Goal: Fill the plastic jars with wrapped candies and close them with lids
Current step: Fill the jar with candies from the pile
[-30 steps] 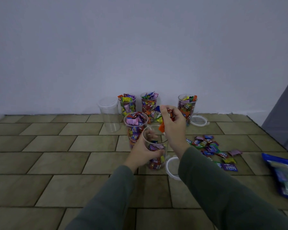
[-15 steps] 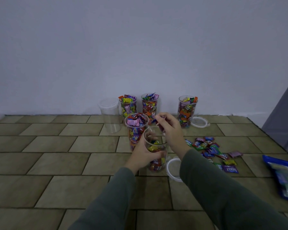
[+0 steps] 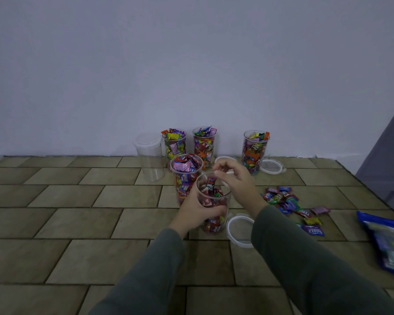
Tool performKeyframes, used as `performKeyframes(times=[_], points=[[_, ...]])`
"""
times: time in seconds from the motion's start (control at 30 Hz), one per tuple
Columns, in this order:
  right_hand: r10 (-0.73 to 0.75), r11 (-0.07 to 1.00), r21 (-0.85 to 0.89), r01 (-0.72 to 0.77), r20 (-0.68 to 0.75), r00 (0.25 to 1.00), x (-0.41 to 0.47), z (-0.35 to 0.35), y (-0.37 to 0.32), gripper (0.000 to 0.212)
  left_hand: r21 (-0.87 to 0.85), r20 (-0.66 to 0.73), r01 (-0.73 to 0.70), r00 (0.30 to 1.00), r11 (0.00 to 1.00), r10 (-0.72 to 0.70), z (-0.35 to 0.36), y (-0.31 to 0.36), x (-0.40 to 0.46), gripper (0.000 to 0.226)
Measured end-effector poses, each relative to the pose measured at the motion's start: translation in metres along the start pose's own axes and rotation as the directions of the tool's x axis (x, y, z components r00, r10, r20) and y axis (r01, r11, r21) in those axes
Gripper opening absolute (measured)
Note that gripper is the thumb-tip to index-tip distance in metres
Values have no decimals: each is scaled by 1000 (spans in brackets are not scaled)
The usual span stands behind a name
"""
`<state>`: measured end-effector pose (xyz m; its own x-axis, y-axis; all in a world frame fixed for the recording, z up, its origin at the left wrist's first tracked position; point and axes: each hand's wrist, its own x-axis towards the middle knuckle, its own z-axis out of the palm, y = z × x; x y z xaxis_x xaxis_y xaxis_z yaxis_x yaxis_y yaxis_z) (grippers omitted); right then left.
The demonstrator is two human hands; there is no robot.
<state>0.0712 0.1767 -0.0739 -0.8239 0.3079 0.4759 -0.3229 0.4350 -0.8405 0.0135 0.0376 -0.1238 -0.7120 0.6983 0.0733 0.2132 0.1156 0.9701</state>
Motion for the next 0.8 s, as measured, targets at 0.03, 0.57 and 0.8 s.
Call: performKeyframes(times=[0.03, 0.57, 0.8], points=[[14, 999, 32, -13, -30, 999, -2, -2, 1, 13, 9, -9, 11, 1000, 1000, -11, -1, -1, -1, 91], [300, 942, 217, -255, -208, 931, -31, -22, 16, 13, 387, -286, -274, 872, 881, 397, 13, 67, -22, 50], [426, 903, 193, -384, -279, 861, -62, -55, 40, 8, 441, -70, -434, 856, 786, 511, 72, 79, -12, 34]])
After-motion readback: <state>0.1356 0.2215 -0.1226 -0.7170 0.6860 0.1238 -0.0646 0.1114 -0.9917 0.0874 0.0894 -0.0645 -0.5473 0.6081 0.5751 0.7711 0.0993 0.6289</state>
